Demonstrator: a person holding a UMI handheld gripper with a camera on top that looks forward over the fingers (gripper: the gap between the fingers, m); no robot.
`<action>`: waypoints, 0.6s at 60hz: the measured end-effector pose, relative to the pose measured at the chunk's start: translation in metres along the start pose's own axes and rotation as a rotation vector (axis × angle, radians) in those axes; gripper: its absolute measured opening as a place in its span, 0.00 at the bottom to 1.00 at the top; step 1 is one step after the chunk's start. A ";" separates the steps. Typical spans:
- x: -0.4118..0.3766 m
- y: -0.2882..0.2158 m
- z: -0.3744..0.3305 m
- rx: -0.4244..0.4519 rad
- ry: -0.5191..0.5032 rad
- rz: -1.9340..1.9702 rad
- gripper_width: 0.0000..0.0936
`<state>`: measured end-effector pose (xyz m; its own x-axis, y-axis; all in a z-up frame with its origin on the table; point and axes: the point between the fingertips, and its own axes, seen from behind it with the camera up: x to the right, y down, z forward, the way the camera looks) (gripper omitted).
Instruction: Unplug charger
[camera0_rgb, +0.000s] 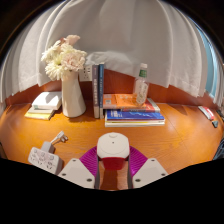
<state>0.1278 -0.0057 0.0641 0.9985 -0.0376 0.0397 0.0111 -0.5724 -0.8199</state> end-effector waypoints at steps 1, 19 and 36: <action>0.000 0.006 0.004 -0.002 0.002 -0.002 0.40; -0.012 0.036 0.029 -0.097 -0.025 -0.022 0.64; -0.015 -0.053 -0.011 0.066 0.015 0.073 0.75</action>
<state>0.1113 0.0158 0.1129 0.9959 -0.0897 -0.0138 -0.0581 -0.5126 -0.8567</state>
